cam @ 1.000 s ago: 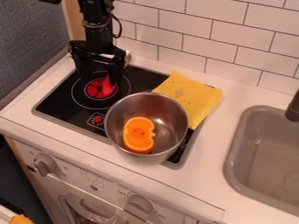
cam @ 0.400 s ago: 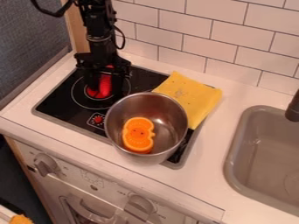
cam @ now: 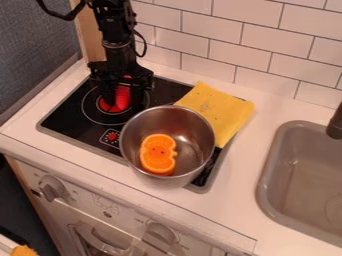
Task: Move the red object on the yellow cloth
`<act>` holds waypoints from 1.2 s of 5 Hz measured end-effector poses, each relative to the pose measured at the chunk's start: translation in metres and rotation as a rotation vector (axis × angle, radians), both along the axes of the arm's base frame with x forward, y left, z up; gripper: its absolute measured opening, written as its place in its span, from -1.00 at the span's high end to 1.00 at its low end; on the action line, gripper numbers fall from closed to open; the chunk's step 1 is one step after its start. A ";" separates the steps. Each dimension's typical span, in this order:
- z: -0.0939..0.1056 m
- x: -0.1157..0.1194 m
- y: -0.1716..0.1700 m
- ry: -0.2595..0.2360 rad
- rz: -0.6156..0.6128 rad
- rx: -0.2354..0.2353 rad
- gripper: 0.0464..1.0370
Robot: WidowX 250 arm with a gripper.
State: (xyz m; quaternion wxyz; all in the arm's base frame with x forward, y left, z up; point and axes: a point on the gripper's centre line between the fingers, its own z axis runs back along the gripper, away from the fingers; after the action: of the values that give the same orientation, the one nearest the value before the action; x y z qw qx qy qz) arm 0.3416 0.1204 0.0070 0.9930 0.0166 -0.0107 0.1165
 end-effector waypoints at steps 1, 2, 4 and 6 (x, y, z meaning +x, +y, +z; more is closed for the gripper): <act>0.000 0.000 -0.003 0.010 -0.014 0.005 0.22; 0.002 0.001 -0.011 0.034 -0.055 0.017 0.25; 0.036 0.018 -0.095 -0.038 -0.256 0.008 0.25; 0.032 0.021 -0.157 -0.048 -0.392 -0.003 0.25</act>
State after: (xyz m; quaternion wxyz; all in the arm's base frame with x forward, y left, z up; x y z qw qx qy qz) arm 0.3625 -0.0366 0.0386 0.9962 0.0101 -0.0372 -0.0787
